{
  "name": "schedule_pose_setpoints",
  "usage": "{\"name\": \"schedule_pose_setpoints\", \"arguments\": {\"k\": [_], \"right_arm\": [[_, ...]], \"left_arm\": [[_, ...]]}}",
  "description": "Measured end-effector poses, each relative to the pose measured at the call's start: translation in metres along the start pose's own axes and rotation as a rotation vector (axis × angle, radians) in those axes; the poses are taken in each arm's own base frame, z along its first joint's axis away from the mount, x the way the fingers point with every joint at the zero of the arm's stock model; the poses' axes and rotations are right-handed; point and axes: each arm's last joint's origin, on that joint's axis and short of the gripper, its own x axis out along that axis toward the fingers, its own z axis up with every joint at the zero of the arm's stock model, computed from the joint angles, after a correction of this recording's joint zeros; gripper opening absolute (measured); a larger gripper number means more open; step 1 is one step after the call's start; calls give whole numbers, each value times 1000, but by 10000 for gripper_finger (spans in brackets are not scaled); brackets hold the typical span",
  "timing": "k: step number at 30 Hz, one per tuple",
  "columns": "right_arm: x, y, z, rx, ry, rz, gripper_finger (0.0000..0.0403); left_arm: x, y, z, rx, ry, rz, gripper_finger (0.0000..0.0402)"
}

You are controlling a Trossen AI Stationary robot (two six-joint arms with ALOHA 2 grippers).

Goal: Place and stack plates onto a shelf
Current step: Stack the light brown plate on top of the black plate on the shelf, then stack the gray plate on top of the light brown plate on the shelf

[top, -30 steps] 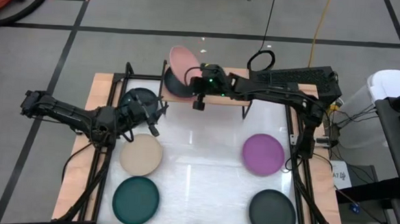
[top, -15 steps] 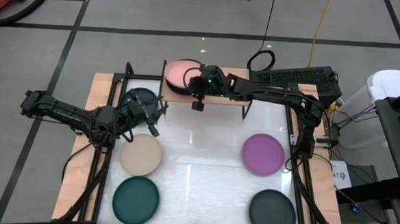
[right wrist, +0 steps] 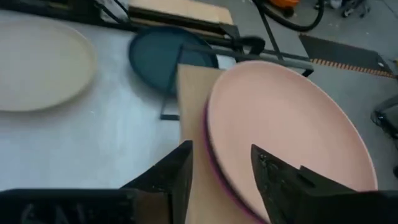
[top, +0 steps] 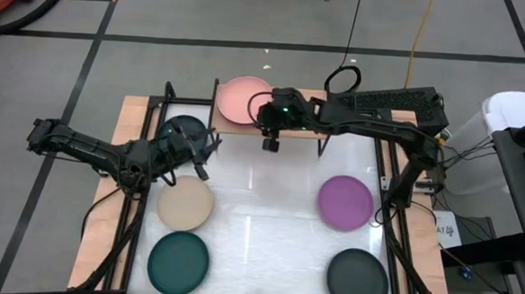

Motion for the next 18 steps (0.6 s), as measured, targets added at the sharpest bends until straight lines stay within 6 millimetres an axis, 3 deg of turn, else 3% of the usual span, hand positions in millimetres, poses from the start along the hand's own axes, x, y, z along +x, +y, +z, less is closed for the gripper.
{"name": "schedule_pose_setpoints", "arguments": {"k": [5, 8, 11, 18], "right_arm": [[-54, 18, 13, 18, -43, 43, 148], [-85, 38, 8, 35, -91, 88, 148], [-106, 60, -6, 25, -163, 137, 148], [-143, 92, -65, 53, -293, 220, 148]], "left_arm": [[-3, -8, -2, -20, 34, -108, 181], [-6, -21, 13, -61, 90, -174, 181], [-4, -41, 20, -28, 175, -156, 181], [14, -83, 7, 115, 531, -216, 181]]}}
